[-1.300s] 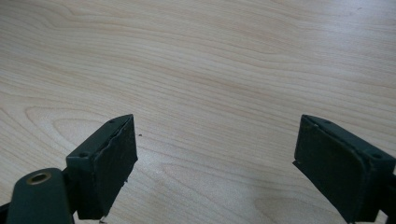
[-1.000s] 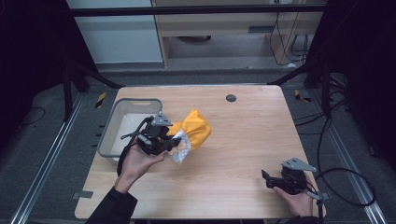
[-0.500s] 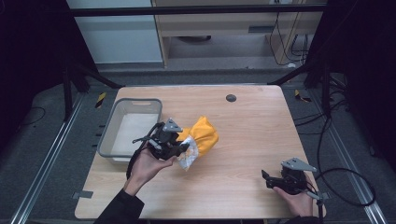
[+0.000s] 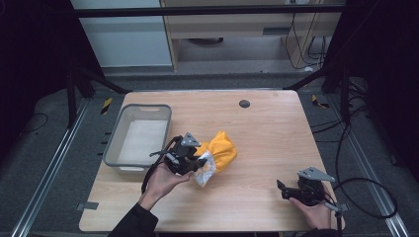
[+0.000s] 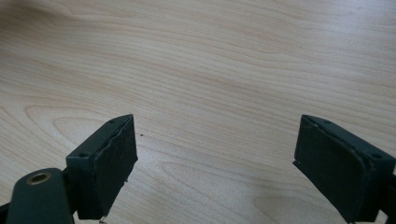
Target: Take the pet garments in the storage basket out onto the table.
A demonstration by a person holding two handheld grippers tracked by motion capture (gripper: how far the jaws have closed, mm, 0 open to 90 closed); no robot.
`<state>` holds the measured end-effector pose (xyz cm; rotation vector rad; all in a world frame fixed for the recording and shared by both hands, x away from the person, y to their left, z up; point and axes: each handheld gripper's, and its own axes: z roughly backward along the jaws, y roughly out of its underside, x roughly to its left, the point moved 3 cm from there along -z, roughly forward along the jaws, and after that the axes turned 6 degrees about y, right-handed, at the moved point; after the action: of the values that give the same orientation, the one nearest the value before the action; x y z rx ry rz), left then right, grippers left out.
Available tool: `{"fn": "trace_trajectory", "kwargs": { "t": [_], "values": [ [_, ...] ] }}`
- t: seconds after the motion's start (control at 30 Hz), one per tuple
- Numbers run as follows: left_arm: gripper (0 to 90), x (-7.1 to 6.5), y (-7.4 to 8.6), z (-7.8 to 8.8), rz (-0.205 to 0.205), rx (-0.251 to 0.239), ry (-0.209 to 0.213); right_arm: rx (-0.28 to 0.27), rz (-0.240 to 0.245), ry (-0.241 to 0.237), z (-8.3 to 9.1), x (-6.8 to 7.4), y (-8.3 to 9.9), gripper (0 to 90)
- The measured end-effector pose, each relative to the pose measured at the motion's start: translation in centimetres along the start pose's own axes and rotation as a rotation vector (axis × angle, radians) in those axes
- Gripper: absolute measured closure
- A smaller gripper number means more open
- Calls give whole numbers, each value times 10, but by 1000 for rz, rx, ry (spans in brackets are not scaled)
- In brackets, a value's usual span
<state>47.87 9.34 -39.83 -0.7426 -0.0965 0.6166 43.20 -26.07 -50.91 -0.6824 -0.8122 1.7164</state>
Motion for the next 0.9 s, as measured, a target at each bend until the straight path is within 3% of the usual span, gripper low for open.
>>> {"fn": "trace_trajectory", "kwargs": {
  "t": [0.9],
  "values": [
    [810, -11, 15, -42, -31, 78, 37, 6, -2, -3, 0, 1, 0, 128]
  ]
}}
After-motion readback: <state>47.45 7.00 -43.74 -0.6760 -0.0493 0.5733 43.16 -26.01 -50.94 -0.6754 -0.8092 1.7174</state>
